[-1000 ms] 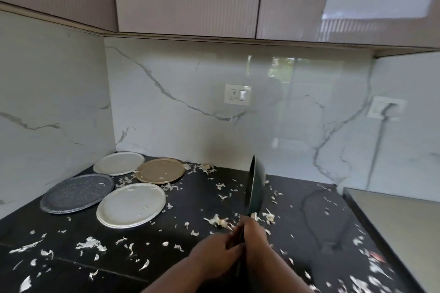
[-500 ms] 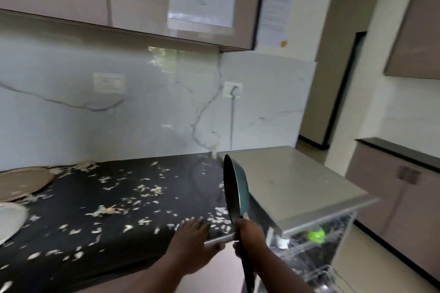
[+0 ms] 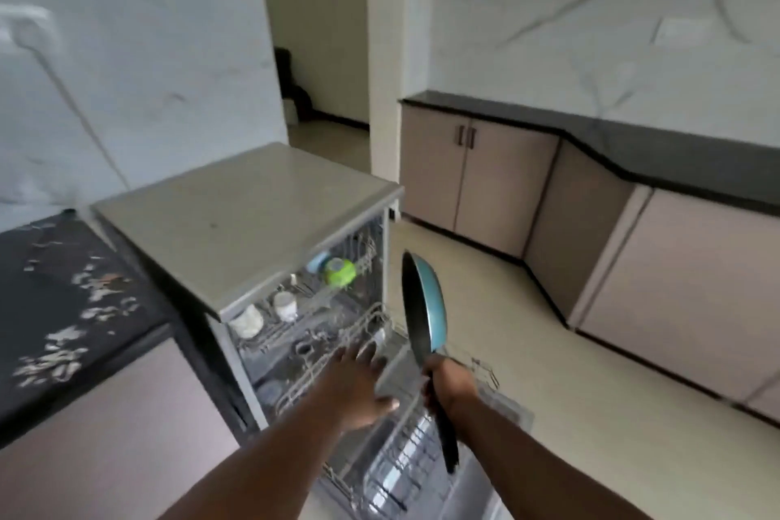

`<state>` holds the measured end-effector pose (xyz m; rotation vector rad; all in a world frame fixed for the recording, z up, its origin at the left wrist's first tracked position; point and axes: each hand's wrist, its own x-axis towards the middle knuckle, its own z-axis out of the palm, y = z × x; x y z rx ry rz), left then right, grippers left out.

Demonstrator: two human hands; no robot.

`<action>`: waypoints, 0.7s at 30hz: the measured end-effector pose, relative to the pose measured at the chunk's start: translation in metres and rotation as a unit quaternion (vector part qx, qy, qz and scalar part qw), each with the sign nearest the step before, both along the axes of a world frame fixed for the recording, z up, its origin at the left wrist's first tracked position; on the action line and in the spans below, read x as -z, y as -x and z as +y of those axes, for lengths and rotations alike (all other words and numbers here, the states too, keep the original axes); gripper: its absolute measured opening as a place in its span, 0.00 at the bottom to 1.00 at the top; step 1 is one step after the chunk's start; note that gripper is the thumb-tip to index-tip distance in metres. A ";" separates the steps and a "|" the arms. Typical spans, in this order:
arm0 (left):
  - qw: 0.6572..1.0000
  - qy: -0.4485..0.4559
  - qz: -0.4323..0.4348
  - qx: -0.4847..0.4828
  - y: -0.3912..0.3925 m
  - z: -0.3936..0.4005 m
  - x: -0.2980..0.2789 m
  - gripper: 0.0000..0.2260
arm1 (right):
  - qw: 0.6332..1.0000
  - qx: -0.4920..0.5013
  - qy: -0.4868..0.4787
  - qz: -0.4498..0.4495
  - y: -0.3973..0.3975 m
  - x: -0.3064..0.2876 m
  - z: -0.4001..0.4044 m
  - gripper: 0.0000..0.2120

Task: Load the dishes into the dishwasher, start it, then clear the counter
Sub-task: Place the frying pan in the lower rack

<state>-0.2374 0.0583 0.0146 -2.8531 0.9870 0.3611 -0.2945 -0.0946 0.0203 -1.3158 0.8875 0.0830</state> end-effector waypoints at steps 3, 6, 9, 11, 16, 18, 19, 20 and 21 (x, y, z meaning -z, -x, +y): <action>0.999 -0.024 0.028 0.039 0.004 -0.046 0.012 0.34 | 0.997 0.063 -0.030 0.021 0.015 0.029 -0.050 0.05; 0.996 -0.044 0.057 0.048 0.007 -0.065 0.027 0.34 | 0.990 0.122 -0.061 0.042 0.029 0.055 -0.081 0.05; 0.994 -0.047 0.079 0.054 0.003 -0.078 0.042 0.34 | 0.983 0.161 -0.062 0.062 0.038 0.070 -0.102 0.04; 0.994 -0.039 0.093 0.050 -0.004 -0.084 0.055 0.34 | 0.979 0.175 -0.064 0.078 0.039 0.082 -0.112 0.05; 0.991 -0.047 0.123 0.038 -0.027 -0.095 0.106 0.35 | 0.972 0.196 -0.067 0.112 0.024 0.127 -0.119 0.05; 0.987 -0.060 0.139 0.044 -0.040 -0.097 0.131 0.36 | 0.967 0.204 -0.071 0.134 0.010 0.153 -0.114 0.06; 0.986 -0.064 0.148 0.048 -0.046 -0.097 0.144 0.36 | 0.966 0.206 -0.064 0.146 0.003 0.170 -0.111 0.08; 0.984 -0.068 0.156 0.053 -0.053 -0.097 0.159 0.35 | 0.964 0.208 -0.053 0.155 -0.003 0.185 -0.107 0.10; 0.982 -0.072 0.163 0.058 -0.060 -0.097 0.173 0.36 | 0.962 0.213 -0.037 0.167 -0.010 0.199 -0.103 0.12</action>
